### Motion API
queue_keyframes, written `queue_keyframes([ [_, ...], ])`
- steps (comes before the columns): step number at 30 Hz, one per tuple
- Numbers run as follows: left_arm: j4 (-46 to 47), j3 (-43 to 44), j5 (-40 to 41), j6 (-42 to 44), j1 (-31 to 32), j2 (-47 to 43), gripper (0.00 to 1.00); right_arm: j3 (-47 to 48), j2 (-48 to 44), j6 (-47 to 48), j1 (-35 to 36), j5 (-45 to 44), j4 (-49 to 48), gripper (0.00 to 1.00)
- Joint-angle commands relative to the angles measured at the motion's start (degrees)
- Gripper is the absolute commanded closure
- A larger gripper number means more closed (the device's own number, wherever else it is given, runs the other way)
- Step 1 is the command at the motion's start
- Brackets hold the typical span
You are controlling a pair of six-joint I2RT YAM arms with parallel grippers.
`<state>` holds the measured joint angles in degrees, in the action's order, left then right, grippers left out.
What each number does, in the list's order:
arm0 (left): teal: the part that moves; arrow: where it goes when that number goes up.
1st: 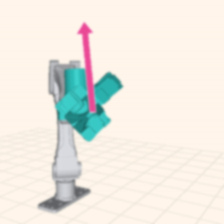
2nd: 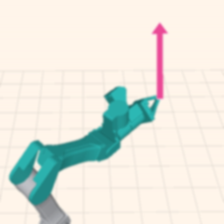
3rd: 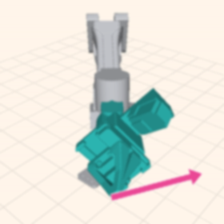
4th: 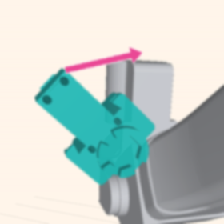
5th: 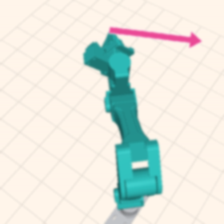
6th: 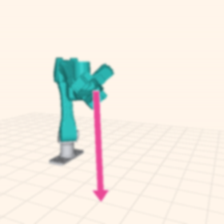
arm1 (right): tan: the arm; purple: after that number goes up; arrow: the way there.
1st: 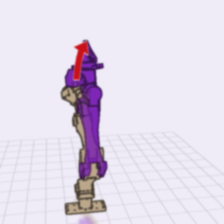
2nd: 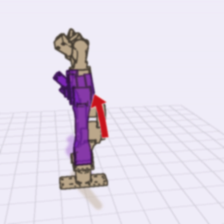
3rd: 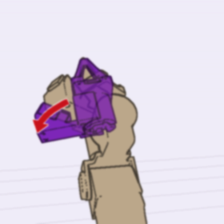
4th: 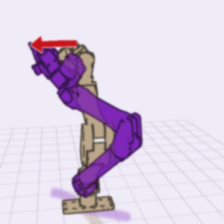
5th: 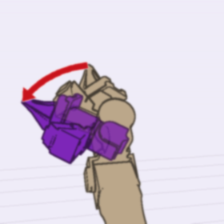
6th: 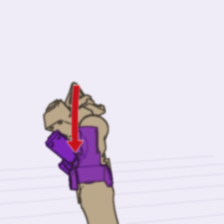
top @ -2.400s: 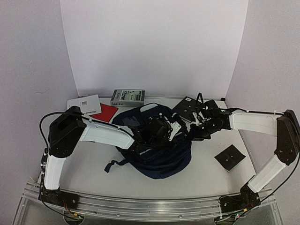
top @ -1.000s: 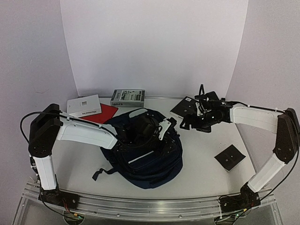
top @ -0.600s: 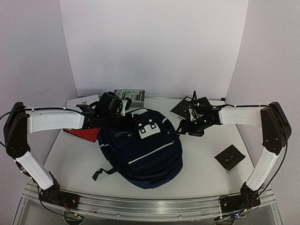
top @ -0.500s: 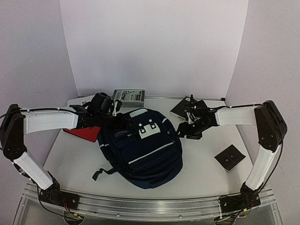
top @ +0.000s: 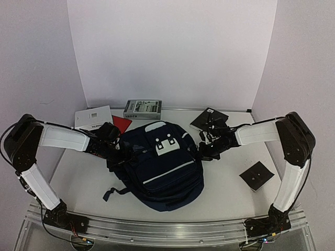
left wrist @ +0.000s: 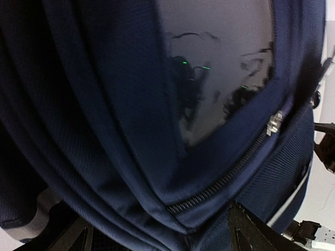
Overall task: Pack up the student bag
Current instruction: Adjust the student bag at the center of the board.
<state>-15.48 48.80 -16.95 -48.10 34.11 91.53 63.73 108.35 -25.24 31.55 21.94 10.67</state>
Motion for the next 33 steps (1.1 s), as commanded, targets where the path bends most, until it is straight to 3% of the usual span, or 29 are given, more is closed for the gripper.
queue_keyframes([
  [1, 6.4, 3.9, -2.5, 0.1, -0.1, 7.2, 0.13, -5.5, -6.2, -2.4, 1.6, 0.5, -0.2, 1.00],
  [9, 19.7, 15.8, -10.9, 3.8, 0.0, 17.1, 0.17, -15.4, -15.0, -10.2, 8.6, -0.9, 0.0, 1.00],
  [14, 23.1, 24.5, -11.4, 9.4, -0.2, 22.1, 0.17, -15.4, -17.5, -15.8, 15.9, -2.4, -0.2, 1.00],
  [19, 14.1, 30.1, -4.5, 17.1, -1.6, 19.4, 0.15, -12.1, -23.2, -16.1, 16.7, -7.3, 2.7, 0.63],
  [22, 6.8, 28.6, 2.9, 19.0, -2.9, 14.2, 0.12, -9.1, -25.0, -13.1, 16.6, -10.4, 6.7, 0.49],
  [25, 0.4, 24.0, 8.6, 18.8, -3.4, 8.1, 0.10, -6.1, -24.0, -9.1, 16.5, -12.9, 9.9, 0.44],
  [29, -6.5, 14.7, 11.0, 13.9, -3.5, 0.4, 0.09, -4.2, -21.4, -2.0, 15.8, -12.4, 10.6, 0.47],
  [33, -9.2, 5.0, 7.9, 4.8, -3.5, -7.0, 0.09, -3.8, -18.9, 4.4, 14.3, -10.6, 11.1, 0.52],
])
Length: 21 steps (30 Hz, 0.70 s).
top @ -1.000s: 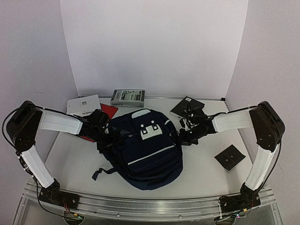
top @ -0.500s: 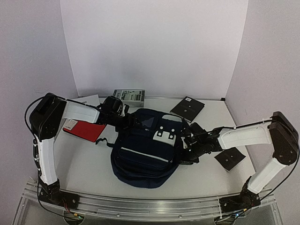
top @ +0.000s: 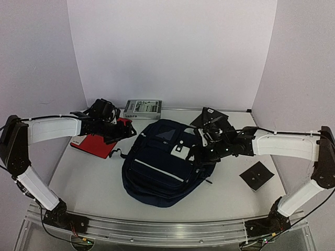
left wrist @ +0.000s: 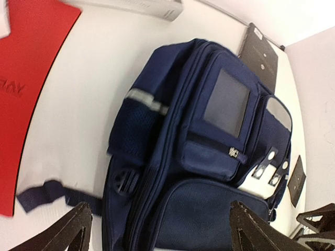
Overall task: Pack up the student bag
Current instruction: Adjust the student bag at the center of the board.
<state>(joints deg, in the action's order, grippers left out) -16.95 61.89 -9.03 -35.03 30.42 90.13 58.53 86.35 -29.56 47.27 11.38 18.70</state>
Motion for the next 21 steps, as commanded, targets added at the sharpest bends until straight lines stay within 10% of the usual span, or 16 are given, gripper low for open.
queue_keyframes([
  [1, -7.5, -11.4, -1.3, -10.3, 0.2, -8.0, 0.09, 1.4, 3.9, 9.7, -2.2, 0.6, 3.2, 0.52],
  [17, 24.2, -35.0, -17.3, -32.7, 2.7, -11.3, 0.29, 0.7, 5.2, 11.5, -7.3, 4.8, 2.5, 0.57],
  [21, 27.9, -34.2, -17.7, -32.6, 3.0, -7.4, 0.67, 0.6, 4.7, 10.7, -7.3, 4.9, 2.4, 0.59],
])
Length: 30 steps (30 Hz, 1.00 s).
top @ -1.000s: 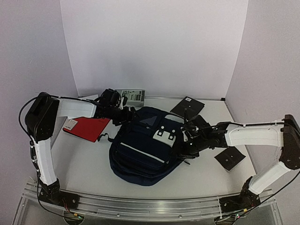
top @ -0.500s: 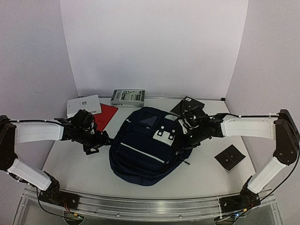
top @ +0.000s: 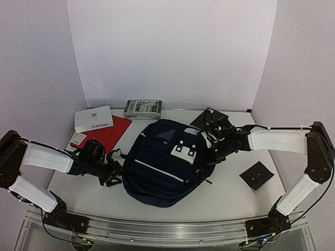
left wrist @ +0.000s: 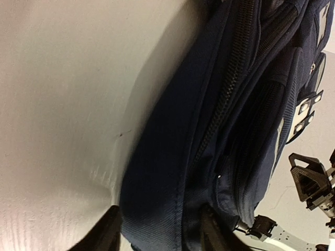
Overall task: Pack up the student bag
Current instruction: Adjust the student bag at the center of the board.
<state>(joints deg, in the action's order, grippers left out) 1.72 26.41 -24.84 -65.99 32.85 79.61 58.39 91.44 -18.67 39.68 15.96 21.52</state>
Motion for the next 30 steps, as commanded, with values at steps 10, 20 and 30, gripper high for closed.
queue_keyframes([
  [10, 1.8, 15.9, 1.3, 14.6, -7.6, 12.0, 1.00, -1.8, -3.1, -0.9, 0.3, 1.2, -0.5, 0.64],
  [20, -10.2, 33.8, 5.5, 28.8, -13.1, 20.6, 0.53, -2.5, -4.2, -2.9, 0.4, -0.9, -1.4, 0.60],
  [30, -11.0, 24.8, -0.6, 23.9, -11.8, 12.6, 0.12, -0.2, 2.0, -2.1, 0.0, -1.7, -3.7, 0.54],
])
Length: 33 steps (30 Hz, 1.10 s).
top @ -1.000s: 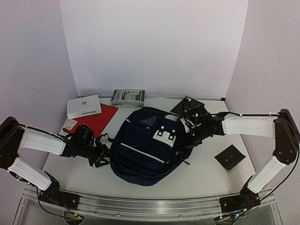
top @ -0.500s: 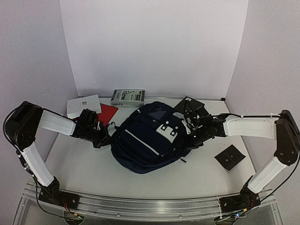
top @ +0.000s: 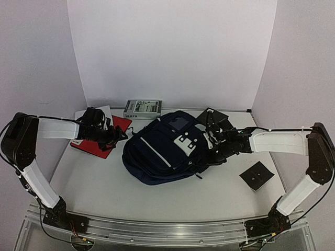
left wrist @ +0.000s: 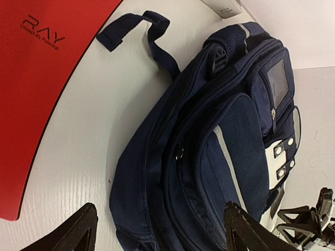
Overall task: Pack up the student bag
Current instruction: Adjust the student bag at the center of the board.
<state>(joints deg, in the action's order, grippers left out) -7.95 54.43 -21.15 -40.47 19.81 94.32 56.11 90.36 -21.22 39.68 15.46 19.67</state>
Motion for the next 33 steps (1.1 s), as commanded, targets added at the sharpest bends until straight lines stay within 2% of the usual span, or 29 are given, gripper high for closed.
queue_keyframes([
  [1, -0.9, -3.8, -5.2, -2.2, 1.7, -2.2, 0.10, 2.5, 4.0, 0.6, -0.1, -1.3, -2.0, 0.53],
  [8, 2.2, -5.9, -8.4, -5.0, 5.2, -1.4, 0.05, 4.5, 7.7, 1.4, -1.2, -1.9, -2.5, 0.51],
  [16, 1.9, -6.7, -8.5, -6.5, 6.0, 2.0, 0.08, 5.2, 10.1, 2.4, -1.4, -1.5, -3.4, 0.49],
  [20, 3.8, -8.0, -8.7, -7.6, 6.6, 3.0, 0.20, 5.3, 10.9, 3.2, -1.3, 1.4, -4.3, 0.53],
  [23, 5.3, -8.1, -8.9, -8.3, 7.3, 3.9, 0.35, 5.4, 11.4, 3.5, -1.4, 2.9, -4.8, 0.61],
  [33, 6.9, -8.3, -8.4, -9.3, 8.6, 6.0, 0.81, 5.2, 10.5, 3.2, -1.3, 4.3, -5.6, 0.97],
])
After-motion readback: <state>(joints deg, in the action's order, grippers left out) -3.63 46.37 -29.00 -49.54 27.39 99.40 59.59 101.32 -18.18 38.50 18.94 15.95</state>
